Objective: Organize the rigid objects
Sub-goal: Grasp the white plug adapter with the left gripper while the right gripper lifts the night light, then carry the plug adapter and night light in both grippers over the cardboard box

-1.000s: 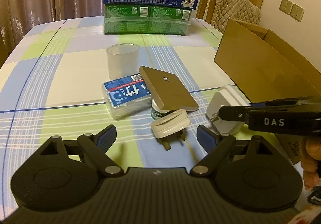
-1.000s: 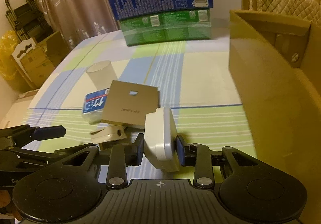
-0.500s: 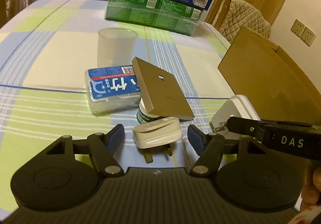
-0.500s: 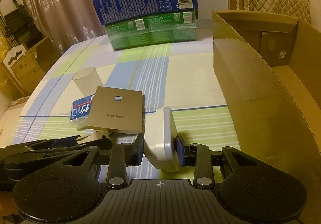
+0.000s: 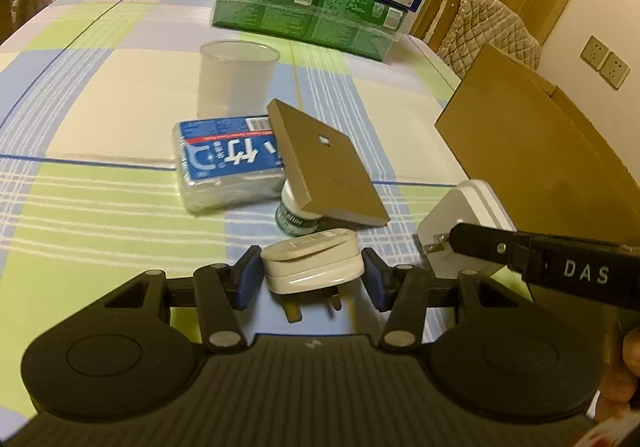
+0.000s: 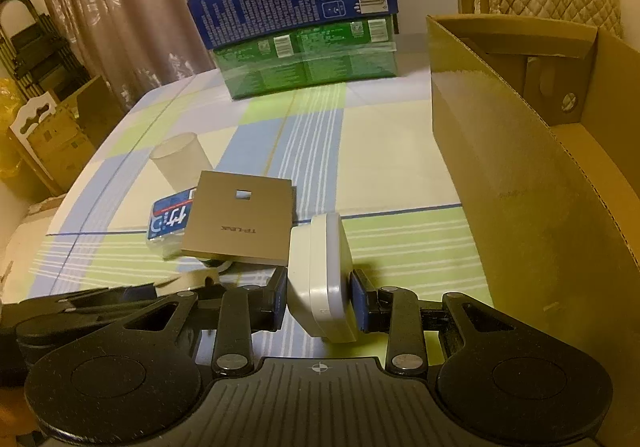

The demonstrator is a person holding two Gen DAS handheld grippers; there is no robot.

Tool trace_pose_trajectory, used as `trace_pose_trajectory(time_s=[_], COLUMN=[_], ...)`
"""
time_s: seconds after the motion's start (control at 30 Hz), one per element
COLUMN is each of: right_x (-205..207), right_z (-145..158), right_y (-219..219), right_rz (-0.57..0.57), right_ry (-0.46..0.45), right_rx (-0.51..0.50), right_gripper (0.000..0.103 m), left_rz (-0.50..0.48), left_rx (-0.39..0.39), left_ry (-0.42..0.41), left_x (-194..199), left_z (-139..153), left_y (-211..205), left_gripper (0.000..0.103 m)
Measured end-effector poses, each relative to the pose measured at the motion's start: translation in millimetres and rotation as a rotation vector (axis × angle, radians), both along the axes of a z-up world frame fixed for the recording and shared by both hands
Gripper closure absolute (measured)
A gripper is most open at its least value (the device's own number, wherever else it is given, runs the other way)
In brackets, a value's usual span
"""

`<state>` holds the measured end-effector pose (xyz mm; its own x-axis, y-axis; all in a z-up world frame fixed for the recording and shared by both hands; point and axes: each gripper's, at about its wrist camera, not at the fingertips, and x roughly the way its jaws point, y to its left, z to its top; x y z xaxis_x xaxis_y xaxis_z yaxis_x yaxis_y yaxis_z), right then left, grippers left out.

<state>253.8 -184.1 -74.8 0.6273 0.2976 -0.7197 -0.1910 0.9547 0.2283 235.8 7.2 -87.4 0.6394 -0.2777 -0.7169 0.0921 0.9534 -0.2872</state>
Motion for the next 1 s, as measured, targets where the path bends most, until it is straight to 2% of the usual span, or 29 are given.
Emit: trace_pose_trajectory(time_s=[0.23, 0.43, 1.0], right_x=[-13.1, -38.0, -131.6], right_z=[7.7, 25.0, 78.2], right_y=[-0.4, -6.9, -26.4], right_rz=[0.022, 0.015, -0.009], right_ry=[-0.017, -0.038, -0.070], right_rx=[0.019, 0.041, 0.094], right_gripper=[0.074, 0.074, 0.074], left_rz=[0.012, 0.013, 0.052], left_rx=[0.042, 0.083, 0.070], left_ry=[-0.006, -0.044, -0.085], left_x=[-20.2, -47.5, -138.7], left_z=[12.6, 37.8, 103.0], left_y=[1.5, -3.7, -22.0], left_gripper=[0.055, 0.055, 0.055])
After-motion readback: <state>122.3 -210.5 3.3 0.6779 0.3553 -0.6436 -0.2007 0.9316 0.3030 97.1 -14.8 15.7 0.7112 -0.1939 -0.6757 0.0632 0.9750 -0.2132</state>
